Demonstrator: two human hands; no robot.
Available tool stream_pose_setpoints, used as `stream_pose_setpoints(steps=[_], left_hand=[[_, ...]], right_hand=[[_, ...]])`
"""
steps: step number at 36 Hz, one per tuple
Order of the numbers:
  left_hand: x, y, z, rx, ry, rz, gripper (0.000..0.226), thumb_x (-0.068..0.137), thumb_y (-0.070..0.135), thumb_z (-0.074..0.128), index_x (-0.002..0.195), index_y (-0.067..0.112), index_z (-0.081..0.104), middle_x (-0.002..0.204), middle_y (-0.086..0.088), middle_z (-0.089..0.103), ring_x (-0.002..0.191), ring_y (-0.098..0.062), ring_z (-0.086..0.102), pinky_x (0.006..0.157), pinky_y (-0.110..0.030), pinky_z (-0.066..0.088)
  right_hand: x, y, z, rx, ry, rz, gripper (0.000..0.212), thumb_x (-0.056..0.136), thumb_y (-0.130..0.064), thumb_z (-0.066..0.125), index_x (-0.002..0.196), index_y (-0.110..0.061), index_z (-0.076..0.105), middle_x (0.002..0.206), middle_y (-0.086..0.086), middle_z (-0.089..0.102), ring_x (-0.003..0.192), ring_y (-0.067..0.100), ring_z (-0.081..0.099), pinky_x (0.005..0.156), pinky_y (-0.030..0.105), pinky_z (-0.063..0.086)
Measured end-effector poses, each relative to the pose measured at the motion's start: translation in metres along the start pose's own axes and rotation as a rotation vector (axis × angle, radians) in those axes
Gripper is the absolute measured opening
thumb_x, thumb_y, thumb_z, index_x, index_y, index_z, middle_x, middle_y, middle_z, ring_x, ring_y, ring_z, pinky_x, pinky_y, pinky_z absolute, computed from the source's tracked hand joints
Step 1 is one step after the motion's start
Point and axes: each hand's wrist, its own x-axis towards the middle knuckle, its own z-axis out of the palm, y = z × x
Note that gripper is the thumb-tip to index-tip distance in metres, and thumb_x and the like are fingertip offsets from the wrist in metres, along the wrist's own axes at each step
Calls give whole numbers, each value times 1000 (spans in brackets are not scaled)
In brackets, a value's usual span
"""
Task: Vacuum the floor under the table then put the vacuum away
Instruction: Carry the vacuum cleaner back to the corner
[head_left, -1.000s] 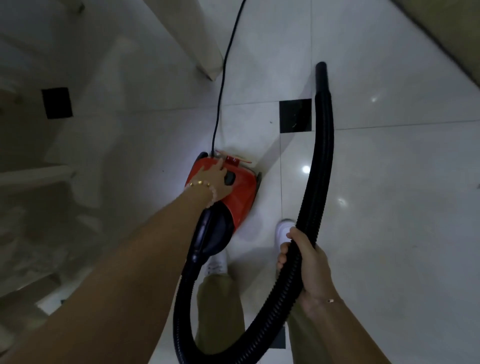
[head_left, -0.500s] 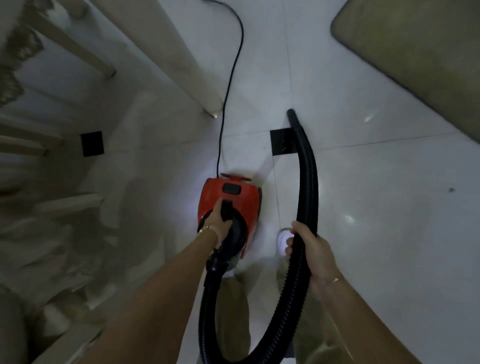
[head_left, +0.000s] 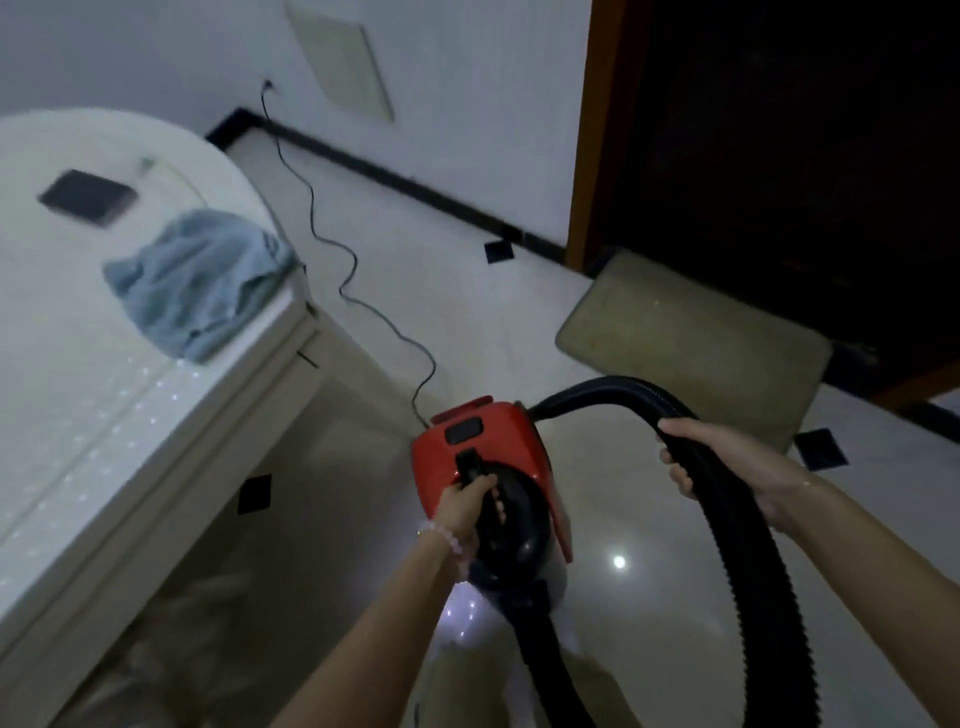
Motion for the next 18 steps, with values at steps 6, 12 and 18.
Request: stream_pose_setpoints(steps=[6,12,18], left_hand=[[-47,59,31,-192,-133,97,29,95,7,51,66,7,51,48,-3,50,38,-11,49,43,-22,47],[-54,118,63,-240,-264,159,23,96,6,49,73,7,49,59,-4,45,41,-9,47,40,-18,45],[-27,177,78,-277,-307,184,20,96,5,49,76,6,49,60,-5,47,40,-9,47,37,-17,42]], right_hand=[[-60,-82,-4,-122,-29,-108,19,92,-21,56,87,-4,53,50,1,53,37,9,48,34,16,43],[-67,-145,0,-98,-42,-209,14,91,-19,56,87,-6,54,58,4,54,41,9,48,35,17,42],[-34,-206,5,-110,-114,-196,16,90,-21,57,94,-7,53,62,5,55,42,9,49,35,18,43]])
